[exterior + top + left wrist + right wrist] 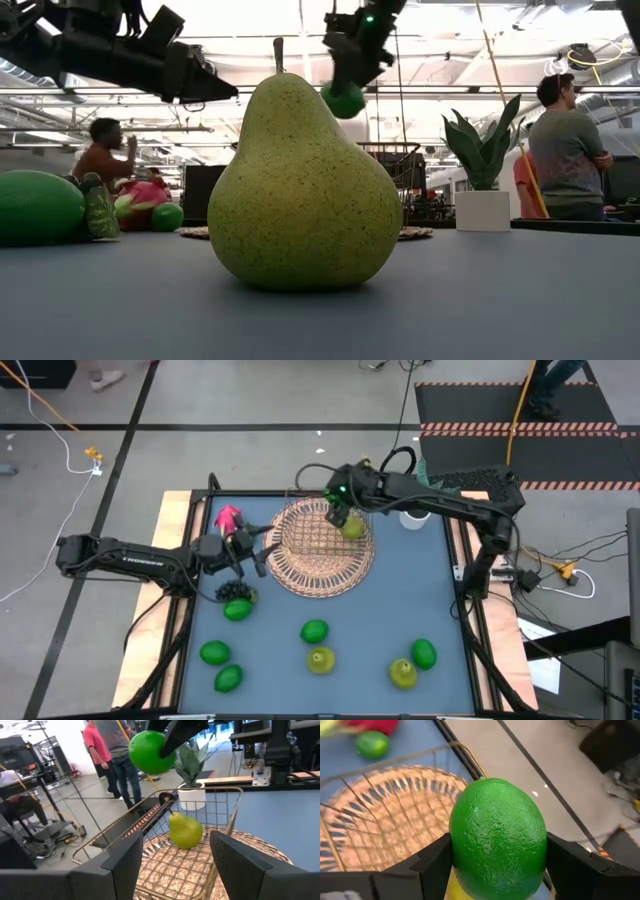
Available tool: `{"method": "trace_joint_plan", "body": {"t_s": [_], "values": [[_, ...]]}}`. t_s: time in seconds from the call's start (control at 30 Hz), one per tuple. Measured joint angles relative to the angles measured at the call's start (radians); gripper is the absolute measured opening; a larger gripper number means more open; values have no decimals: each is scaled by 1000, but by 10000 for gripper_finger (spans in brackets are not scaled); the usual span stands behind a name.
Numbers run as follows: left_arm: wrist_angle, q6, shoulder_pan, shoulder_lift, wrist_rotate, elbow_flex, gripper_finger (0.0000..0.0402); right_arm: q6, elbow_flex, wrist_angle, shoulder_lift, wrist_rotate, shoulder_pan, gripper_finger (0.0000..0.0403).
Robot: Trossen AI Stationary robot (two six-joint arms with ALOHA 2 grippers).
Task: Build produce basket
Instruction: Put the green lime into the wire basket
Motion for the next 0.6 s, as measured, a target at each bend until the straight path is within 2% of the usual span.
{"method": "trace_joint_plan", "body": {"t_s": [0.13,0.23,0.3,0.47,0.6], "values": [[0,3,15,0,0,0,232,-52,100,35,69,-20,-3,267],[0,-1,26,0,0,0,232,-71,120,49,119,-22,-7,267],[-1,-10,29,0,0,0,232,-66,114,18,151,-32,-12,267],[-22,-37,29,0,0,0,232,17,65,33,203,-164,-15,267],[-47,-47,29,0,0,0,232,22,-3,100,198,-153,-10,267]]}}
